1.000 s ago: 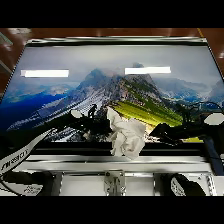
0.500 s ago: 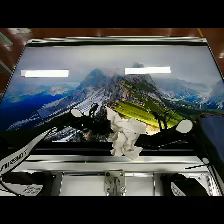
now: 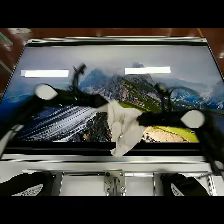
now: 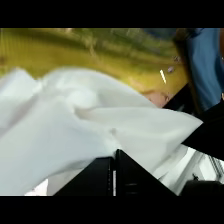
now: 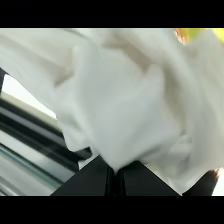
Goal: Fold the shirts.
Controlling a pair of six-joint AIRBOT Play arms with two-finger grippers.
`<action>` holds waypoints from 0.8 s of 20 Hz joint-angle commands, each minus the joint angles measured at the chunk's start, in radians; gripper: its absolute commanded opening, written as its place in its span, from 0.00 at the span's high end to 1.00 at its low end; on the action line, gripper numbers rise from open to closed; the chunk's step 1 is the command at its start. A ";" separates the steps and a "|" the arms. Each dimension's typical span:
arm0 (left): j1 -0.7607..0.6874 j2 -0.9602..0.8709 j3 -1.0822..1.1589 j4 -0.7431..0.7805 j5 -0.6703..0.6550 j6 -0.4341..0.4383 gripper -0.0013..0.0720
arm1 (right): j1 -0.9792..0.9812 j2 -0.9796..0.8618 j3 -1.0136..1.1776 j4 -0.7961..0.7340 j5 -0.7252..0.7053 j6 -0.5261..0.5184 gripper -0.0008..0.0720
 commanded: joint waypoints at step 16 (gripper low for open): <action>0.090 0.388 0.517 0.883 -0.573 -0.204 0.93 | 0.003 0.150 0.829 -0.550 0.566 0.055 0.90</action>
